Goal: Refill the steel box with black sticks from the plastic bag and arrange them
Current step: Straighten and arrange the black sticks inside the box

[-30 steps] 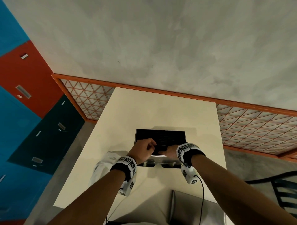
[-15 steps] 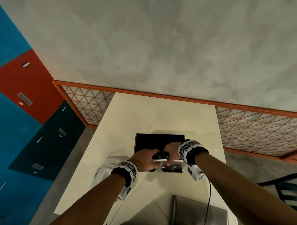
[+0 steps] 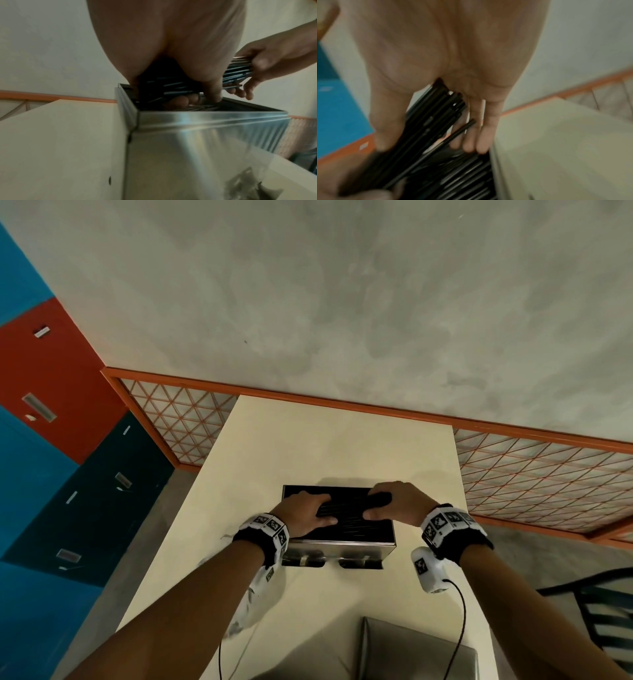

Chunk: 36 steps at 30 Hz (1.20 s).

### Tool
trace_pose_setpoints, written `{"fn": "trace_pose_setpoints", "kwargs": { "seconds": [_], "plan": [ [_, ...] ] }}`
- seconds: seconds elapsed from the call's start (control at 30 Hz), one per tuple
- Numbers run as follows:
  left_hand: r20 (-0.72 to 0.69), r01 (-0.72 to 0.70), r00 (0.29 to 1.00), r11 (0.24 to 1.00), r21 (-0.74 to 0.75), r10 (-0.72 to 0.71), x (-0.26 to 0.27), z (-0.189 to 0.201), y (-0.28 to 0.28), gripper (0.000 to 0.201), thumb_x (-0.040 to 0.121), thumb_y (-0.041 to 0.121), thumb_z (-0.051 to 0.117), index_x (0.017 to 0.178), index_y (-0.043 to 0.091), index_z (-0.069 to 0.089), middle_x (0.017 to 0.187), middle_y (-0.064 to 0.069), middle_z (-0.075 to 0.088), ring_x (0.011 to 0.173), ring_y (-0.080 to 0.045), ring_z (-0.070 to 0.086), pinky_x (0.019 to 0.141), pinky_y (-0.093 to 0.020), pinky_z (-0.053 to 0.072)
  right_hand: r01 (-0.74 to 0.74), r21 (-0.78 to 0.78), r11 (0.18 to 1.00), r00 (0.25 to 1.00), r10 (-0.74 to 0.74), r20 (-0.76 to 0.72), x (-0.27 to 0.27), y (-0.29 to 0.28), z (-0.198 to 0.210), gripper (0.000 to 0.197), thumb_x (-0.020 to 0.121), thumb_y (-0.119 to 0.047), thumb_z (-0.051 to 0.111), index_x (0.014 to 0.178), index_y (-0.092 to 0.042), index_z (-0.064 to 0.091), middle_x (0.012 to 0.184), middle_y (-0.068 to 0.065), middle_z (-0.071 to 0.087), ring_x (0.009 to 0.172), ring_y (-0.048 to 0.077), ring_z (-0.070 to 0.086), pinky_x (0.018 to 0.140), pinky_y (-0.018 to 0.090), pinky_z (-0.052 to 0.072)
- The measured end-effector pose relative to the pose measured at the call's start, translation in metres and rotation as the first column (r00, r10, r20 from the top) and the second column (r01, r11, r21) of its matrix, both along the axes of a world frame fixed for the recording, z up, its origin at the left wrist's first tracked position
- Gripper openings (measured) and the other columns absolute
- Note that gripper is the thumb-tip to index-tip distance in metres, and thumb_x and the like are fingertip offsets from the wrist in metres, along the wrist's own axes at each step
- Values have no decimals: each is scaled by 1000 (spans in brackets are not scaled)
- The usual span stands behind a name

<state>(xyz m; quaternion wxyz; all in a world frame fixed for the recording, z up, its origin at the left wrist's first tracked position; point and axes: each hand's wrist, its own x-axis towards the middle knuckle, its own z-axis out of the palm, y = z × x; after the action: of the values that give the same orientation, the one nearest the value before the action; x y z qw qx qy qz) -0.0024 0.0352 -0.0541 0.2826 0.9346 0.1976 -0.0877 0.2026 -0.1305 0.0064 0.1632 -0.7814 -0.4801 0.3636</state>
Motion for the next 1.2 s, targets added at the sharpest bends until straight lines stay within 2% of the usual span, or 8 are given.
{"fn": "trace_pose_setpoints", "kwargs": {
  "seconds": [0.07, 0.17, 0.33, 0.6, 0.8, 0.87, 0.97, 1.2],
  "plan": [
    [-10, 14, 1000, 995, 94, -14, 2, 0, 7, 40, 98, 47, 59, 129, 23, 54, 108, -2, 69, 95, -22, 67, 82, -40, 56, 177, 124, 976, 976, -159, -147, -5, -2, -8, 37, 78, -66, 66, 95, -34, 68, 93, -10, 70, 88, 11, 65, 78, 28, 51],
    [-70, 66, 996, 967, 248, -50, 4, -6, 9, 43, 97, 31, 61, 135, 16, 47, 126, -8, 60, 115, -31, 59, 93, -45, 50, 256, 141, 956, 966, -250, -64, -26, 5, -27, 40, 93, -62, 48, 101, -27, 66, 98, -5, 67, 90, 16, 63, 74, 29, 46],
    [-111, 74, 993, 929, 363, -36, 1, -16, 3, 61, 92, 31, 67, 145, 15, 40, 137, -9, 50, 125, -31, 49, 98, -44, 42, 66, 92, 994, 962, -88, 259, -43, 17, -48, 36, 100, -42, 45, 119, -17, 62, 122, 3, 57, 114, 28, 50, 98, 37, 41],
    [3, 35, 999, 956, 292, -38, -7, -18, 10, 63, 87, 38, 72, 141, 18, 47, 131, -7, 50, 119, -27, 52, 98, -39, 44, -42, 27, 999, 883, 25, 468, -30, 7, -25, 39, 99, -42, 42, 132, -25, 55, 131, -6, 58, 123, 21, 46, 100, 42, 40],
    [95, -14, 995, 988, 155, -1, -13, -21, 10, 64, 87, 43, 76, 141, 18, 50, 130, -5, 48, 118, -24, 49, 101, -35, 44, -63, 358, 932, 957, -45, 287, -42, -6, -32, 14, 87, -14, 56, 95, -15, 68, 93, 0, 60, 86, 20, 55, 77, 35, 49],
    [131, -43, 991, 990, 136, 25, -15, -21, 5, 61, 90, 42, 73, 141, 17, 50, 130, -5, 48, 120, -24, 49, 101, -35, 45, -163, 306, 938, 966, 89, 242, -55, -11, -38, 12, 84, -23, 54, 88, -19, 64, 87, -3, 57, 77, 17, 54, 72, 35, 50],
    [134, -59, 990, 992, 107, 45, -16, -19, -5, 58, 92, 31, 72, 143, 16, 48, 133, -5, 44, 125, -24, 45, 104, -36, 44, -312, -12, 950, 920, 306, 244, -70, -15, -53, 28, 85, -36, 57, 108, -20, 63, 104, 2, 62, 95, 24, 61, 81, 36, 51],
    [310, 34, 939, 938, 346, -149, -30, -5, -20, 43, 82, 20, 60, 125, 17, 57, 120, -3, 49, 109, -23, 45, 102, -35, 38, -272, -117, 955, 879, 296, 374, -72, -18, -65, 54, 87, -37, 58, 139, -23, 47, 135, 0, 50, 123, 24, 50, 95, 39, 48]
  ]
}}
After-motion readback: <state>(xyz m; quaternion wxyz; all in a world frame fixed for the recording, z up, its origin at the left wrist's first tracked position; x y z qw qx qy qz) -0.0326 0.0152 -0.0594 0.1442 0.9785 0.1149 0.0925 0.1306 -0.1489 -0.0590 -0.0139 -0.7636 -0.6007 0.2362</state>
